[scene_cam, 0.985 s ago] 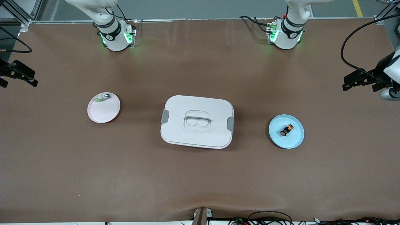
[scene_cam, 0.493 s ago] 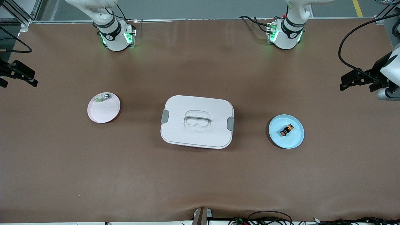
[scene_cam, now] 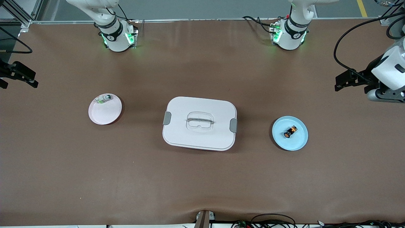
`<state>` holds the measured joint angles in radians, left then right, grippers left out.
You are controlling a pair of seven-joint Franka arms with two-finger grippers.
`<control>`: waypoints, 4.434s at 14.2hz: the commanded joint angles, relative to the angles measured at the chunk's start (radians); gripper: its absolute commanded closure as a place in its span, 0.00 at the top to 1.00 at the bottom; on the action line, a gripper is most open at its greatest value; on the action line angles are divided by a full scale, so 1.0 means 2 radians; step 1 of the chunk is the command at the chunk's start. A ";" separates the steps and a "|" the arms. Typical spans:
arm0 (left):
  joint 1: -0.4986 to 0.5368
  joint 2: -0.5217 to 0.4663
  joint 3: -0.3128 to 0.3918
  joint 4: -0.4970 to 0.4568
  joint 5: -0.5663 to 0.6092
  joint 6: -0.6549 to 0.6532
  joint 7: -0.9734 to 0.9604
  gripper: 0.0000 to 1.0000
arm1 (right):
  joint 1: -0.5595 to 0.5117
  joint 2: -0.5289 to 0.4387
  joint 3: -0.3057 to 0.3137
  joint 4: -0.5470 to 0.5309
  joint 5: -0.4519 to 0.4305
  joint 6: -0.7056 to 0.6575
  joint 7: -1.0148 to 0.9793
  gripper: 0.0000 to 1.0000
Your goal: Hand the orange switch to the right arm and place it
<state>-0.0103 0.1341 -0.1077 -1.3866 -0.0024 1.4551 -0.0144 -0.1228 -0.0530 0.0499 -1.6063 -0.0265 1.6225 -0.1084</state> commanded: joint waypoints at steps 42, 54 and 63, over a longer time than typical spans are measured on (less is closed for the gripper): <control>0.043 0.104 -0.070 -0.289 0.030 0.400 -0.022 1.00 | -0.003 0.008 0.003 0.013 0.002 -0.008 0.004 1.00; 0.066 0.161 -0.072 -0.289 0.029 0.486 -0.298 1.00 | -0.003 0.009 0.003 0.013 0.002 -0.008 0.004 1.00; 0.083 0.193 -0.071 -0.298 -0.003 0.511 -0.303 1.00 | -0.004 0.009 0.003 0.013 0.001 -0.009 0.004 1.00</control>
<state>0.1517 0.5216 -0.2443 -1.9667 0.0124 2.4558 -0.6116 -0.1228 -0.0478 0.0498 -1.6060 -0.0265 1.6219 -0.1084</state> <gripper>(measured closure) 0.000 0.000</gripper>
